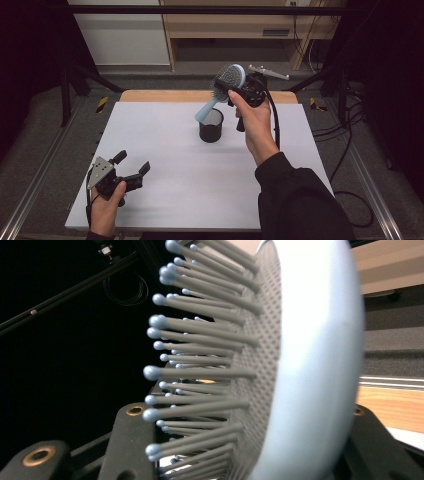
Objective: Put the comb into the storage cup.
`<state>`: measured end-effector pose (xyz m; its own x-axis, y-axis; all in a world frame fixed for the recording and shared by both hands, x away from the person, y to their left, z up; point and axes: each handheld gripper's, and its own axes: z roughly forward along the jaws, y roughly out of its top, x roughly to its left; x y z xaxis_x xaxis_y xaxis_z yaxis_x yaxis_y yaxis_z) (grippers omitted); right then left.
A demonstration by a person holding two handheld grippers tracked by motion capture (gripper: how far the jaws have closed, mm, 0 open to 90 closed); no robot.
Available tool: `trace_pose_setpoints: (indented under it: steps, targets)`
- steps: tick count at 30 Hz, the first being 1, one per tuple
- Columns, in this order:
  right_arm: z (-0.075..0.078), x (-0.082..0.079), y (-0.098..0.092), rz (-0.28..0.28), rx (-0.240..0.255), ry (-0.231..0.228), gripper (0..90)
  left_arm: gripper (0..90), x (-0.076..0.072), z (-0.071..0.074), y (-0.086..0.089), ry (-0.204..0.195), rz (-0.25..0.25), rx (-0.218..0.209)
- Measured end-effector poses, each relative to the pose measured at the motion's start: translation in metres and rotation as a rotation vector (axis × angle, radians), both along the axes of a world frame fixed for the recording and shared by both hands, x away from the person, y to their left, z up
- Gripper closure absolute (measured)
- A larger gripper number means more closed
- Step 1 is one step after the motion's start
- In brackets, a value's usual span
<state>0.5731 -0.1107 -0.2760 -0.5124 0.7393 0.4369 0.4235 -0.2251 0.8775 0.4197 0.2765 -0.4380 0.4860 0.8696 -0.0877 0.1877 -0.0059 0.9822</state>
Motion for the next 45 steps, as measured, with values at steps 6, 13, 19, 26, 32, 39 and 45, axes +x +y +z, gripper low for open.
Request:
trace_pose_setpoints:
  steps: [6, 13, 19, 26, 32, 39, 45]
  targets:
    - [0.005, 0.005, -0.001, -0.012, 0.0, -0.019, 50.8, 4.2, -0.001, -0.001, 0.0, 0.007, -0.006, 0.001]
    - [0.005, 0.01, -0.008, -0.041, -0.011, -0.045, 50.8, 4.2, 0.001, -0.002, 0.002, 0.01, -0.008, -0.003]
    - [0.003, 0.017, -0.016, -0.067, -0.008, -0.045, 50.8, 4.2, 0.001, -0.003, -0.001, 0.027, -0.021, 0.013]
    - [0.002, 0.018, -0.02, -0.074, -0.02, -0.051, 50.8, 3.3, 0.0, -0.001, -0.003, 0.004, -0.003, 0.018]
    - [0.002, 0.019, -0.023, -0.085, -0.045, -0.051, 50.7, 2.3, 0.001, -0.003, 0.0, 0.017, 0.004, 0.011]
    - [0.003, 0.016, -0.024, -0.097, -0.087, -0.065, 50.8, 2.2, 0.002, -0.004, -0.004, 0.03, -0.012, 0.03]
    - [0.002, 0.017, -0.026, -0.094, -0.082, -0.06, 50.7, 2.2, 0.002, -0.004, -0.004, 0.032, -0.021, 0.032]
